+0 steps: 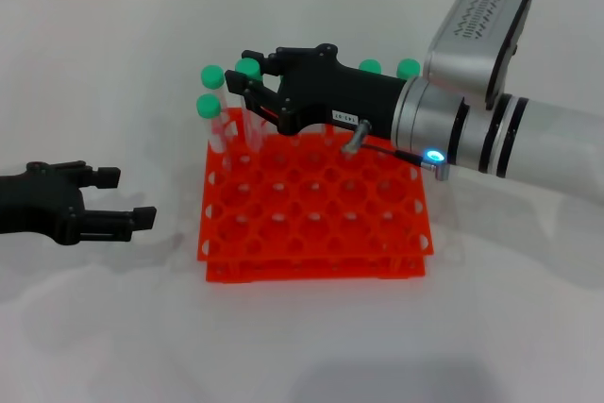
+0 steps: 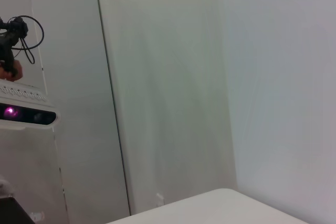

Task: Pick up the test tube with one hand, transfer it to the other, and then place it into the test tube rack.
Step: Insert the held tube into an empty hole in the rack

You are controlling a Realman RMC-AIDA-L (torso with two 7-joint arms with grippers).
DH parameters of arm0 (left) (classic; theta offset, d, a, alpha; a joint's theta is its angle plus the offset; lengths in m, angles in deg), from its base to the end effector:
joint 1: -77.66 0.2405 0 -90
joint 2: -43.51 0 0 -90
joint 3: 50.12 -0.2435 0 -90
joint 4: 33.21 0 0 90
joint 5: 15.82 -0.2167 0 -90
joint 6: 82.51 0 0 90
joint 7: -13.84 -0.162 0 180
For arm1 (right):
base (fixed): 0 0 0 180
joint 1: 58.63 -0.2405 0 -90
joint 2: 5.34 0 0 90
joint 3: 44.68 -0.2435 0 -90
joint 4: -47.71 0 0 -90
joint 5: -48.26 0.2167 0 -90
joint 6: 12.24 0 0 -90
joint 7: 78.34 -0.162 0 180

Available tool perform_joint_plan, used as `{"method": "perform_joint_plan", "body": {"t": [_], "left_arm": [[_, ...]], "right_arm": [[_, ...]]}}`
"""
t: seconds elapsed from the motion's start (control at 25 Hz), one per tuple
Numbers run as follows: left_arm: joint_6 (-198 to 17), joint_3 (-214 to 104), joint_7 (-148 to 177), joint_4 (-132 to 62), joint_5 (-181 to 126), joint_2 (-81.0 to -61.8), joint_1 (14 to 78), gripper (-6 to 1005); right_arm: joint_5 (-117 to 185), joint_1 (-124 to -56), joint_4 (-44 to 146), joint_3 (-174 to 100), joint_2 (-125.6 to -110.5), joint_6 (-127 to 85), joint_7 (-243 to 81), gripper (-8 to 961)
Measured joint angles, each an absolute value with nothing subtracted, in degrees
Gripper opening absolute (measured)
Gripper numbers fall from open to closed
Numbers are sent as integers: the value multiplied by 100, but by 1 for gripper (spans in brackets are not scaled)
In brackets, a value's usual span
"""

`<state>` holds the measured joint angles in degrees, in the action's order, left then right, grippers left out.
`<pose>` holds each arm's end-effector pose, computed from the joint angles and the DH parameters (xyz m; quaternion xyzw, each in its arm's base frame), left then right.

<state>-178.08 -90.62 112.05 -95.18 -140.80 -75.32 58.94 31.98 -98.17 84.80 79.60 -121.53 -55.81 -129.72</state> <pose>-0.2953 0.2980 0.0523 -0.9281 -0.3146 -0.1145 0.1631 0.1046 0.3710 -0.1243 -0.9149 0.1339 0.3303 0.1897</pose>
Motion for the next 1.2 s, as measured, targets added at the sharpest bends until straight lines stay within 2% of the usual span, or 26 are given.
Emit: {"method": "perform_joint_plan", "body": {"t": [1.2], "left_arm": [[-17832, -9027, 11208, -9544, -14089, -7514, 5898, 890]], "right_arm": [[3101, -9827, 8550, 8030, -12091, -5504, -13304, 271]]}}
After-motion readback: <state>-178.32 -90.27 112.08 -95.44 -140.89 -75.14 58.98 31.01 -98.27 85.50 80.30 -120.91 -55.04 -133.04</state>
